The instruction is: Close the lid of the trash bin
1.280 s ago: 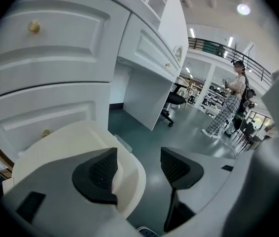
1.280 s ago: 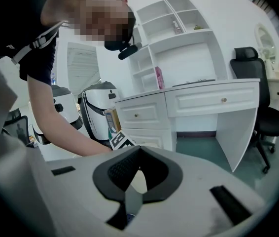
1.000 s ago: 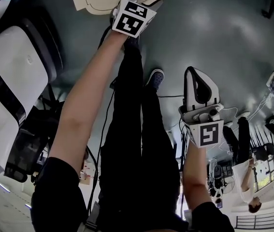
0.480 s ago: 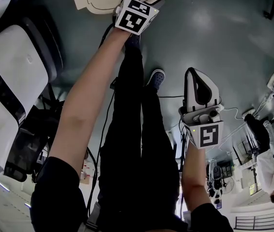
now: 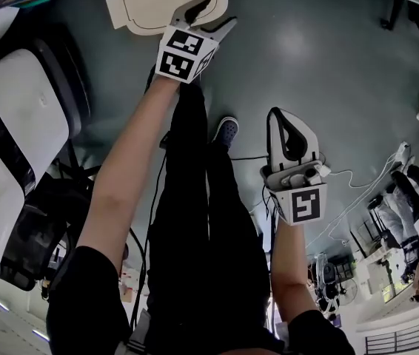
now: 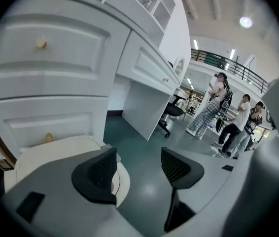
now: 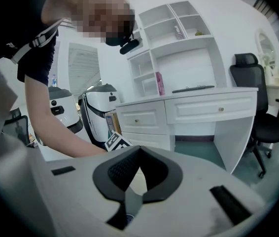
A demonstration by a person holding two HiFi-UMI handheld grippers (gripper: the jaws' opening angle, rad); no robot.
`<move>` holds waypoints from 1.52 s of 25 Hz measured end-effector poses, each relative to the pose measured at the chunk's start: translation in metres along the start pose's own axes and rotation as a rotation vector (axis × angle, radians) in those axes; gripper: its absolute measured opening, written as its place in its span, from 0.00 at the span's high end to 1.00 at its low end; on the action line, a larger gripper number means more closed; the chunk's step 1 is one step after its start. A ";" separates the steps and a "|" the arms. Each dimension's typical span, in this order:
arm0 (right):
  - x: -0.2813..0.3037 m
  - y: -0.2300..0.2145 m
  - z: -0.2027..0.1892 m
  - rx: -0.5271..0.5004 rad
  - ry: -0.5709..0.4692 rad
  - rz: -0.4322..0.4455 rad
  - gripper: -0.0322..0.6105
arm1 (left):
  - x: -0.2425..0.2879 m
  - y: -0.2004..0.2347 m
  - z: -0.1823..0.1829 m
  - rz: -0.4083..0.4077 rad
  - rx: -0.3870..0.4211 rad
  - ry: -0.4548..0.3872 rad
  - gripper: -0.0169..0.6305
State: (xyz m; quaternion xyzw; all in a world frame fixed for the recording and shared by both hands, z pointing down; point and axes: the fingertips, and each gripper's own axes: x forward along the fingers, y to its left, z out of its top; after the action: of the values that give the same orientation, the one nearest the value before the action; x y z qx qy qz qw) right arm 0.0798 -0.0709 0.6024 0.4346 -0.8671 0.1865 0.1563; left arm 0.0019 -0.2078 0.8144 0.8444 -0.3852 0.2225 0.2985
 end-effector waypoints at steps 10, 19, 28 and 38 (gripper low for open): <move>-0.075 0.027 0.095 -0.088 -0.049 0.000 0.94 | -0.186 -0.081 0.122 0.055 -0.017 -0.285 0.53; -0.164 0.058 0.191 -0.219 -0.136 0.015 0.94 | -0.366 -0.179 0.175 0.106 -0.058 -0.432 0.53; -0.269 0.091 0.245 -0.112 -0.230 0.006 0.94 | -0.508 -0.263 0.221 0.157 0.075 -0.533 0.53; -0.351 0.122 0.251 -0.284 -0.252 0.018 0.94 | -0.585 -0.334 0.224 0.238 0.113 -0.627 0.53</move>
State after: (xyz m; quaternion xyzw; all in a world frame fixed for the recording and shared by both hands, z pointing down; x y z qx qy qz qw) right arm 0.1546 0.1254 0.2065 0.4205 -0.9012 0.0078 0.1047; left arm -0.0569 0.1190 0.1869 0.8359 -0.5414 0.0062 0.0903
